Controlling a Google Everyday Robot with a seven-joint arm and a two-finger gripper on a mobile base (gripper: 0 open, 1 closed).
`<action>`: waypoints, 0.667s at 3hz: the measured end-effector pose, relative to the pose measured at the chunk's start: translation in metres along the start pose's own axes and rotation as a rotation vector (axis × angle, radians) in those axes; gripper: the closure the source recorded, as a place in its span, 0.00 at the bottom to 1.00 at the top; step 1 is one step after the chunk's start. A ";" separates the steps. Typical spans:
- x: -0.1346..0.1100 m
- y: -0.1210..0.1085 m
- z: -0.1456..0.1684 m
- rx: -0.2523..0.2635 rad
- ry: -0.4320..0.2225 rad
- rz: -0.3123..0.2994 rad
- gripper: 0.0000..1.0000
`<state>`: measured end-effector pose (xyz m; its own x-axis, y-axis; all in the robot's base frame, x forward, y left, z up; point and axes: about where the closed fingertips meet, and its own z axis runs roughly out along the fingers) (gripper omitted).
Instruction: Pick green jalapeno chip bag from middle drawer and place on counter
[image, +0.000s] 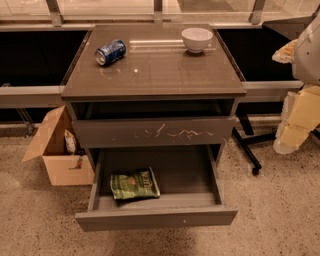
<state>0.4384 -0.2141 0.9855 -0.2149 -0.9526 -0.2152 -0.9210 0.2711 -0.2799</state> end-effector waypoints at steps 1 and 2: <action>0.000 -0.001 0.004 -0.006 -0.010 0.000 0.00; 0.003 -0.004 0.031 -0.050 -0.082 0.003 0.00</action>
Offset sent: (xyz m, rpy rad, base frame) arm 0.0268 -0.0018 -0.0614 0.1756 0.0668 0.0620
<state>0.4516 -0.2140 0.9564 -0.1918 -0.9369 -0.2923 -0.9359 0.2643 -0.2330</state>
